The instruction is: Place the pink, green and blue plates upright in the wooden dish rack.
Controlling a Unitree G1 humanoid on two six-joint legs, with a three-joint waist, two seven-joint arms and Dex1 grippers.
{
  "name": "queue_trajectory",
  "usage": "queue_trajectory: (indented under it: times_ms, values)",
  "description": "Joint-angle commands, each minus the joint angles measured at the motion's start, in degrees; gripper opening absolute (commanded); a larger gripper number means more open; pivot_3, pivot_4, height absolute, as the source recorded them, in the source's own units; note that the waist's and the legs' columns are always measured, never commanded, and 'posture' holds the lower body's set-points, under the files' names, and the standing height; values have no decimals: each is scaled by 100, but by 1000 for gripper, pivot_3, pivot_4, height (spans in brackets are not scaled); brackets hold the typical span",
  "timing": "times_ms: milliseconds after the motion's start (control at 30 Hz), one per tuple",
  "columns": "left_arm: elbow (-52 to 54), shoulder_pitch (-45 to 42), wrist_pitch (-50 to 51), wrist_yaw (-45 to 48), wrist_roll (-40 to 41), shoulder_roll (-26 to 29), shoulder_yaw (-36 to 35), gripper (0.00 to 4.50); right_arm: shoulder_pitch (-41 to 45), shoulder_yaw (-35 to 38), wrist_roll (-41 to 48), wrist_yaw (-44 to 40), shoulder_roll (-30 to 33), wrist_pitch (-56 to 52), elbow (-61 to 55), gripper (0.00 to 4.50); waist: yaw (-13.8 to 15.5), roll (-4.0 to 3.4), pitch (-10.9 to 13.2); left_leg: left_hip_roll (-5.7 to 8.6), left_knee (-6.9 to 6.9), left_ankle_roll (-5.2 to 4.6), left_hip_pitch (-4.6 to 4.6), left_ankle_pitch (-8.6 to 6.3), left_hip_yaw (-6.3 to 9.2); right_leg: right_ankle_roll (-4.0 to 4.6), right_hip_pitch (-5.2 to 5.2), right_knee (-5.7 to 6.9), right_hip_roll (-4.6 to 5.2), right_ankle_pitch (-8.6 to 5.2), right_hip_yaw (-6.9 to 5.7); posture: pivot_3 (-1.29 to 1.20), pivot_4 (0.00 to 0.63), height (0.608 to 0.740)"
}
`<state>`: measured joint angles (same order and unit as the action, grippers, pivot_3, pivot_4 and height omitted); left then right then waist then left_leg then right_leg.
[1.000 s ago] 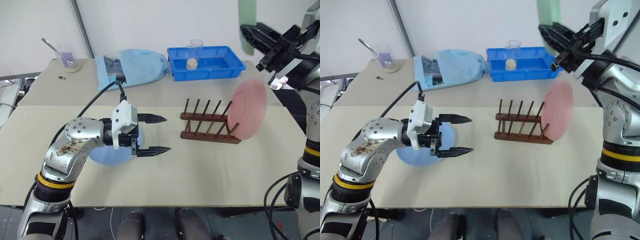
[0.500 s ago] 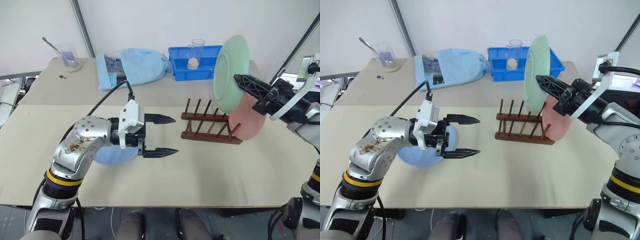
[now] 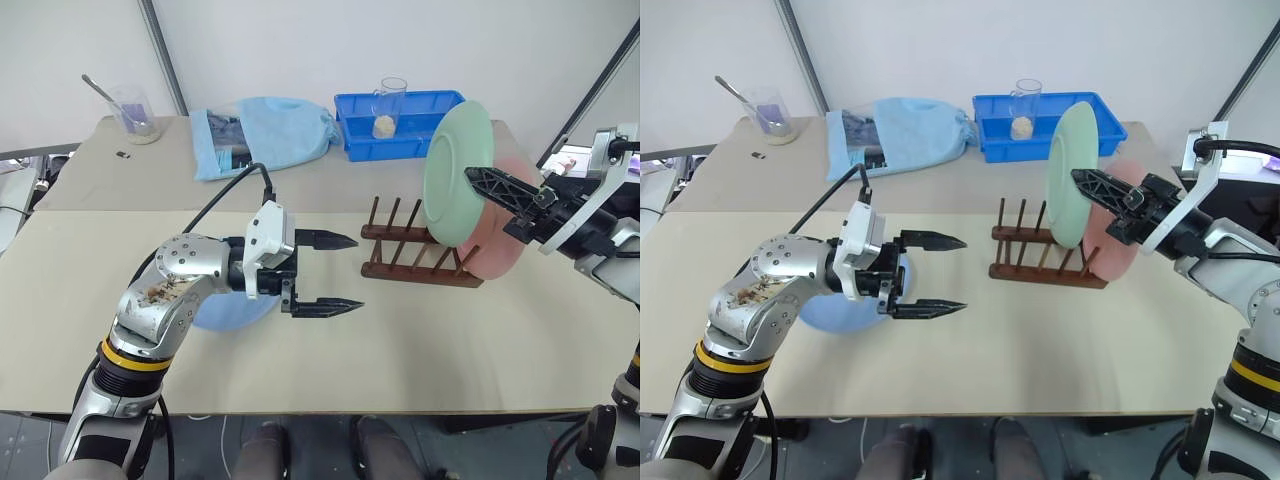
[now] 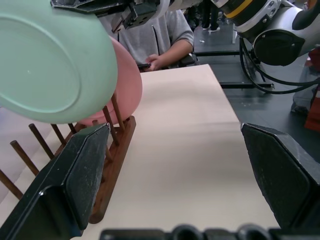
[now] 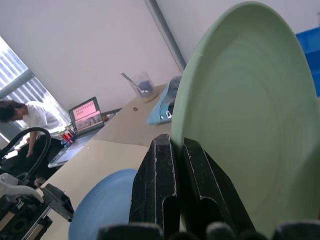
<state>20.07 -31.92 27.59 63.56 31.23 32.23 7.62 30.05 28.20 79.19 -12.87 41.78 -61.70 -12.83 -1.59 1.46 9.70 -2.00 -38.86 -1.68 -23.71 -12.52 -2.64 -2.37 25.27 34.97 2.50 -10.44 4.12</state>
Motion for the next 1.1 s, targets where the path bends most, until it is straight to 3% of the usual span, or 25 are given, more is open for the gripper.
queue_trajectory:
  times_ms: [33, 300, 800, 1100]
  values:
    - [48, -132, -142, -3, 12, -33, -38, 4500, 167, 154, 503, 278, 66, 79, -92, 32, -1, 0, 0, 0, 0, 0, 0, 0, 0, 0, 0, 0, 0, 0, 0, 0, 150, 737]
    - [-3, -144, -217, -9, -22, -81, 1, 4500, 43, 22, 891, 775, 144, 108, -63, 32, 2, 0, 0, 1, -1, 0, -1, 0, 0, 3, -1, -1, 1, -2, 0, 0, 150, 737]
    - [52, -100, -157, -40, 54, -127, -32, 4500, 262, -296, 581, 852, 195, 120, 441, 32, -47, 0, 0, 0, -1, 0, -2, 0, 1, 3, 0, -2, 1, -2, 1, 0, 150, 737]
    - [59, -127, 134, -223, 234, -102, -136, 4500, 469, -417, -338, 427, 397, 320, 309, 3165, -56, 0, 0, 2, 0, 0, -4, 0, 2, 1, 1, -4, 1, -2, 1, 0, 150, 737]
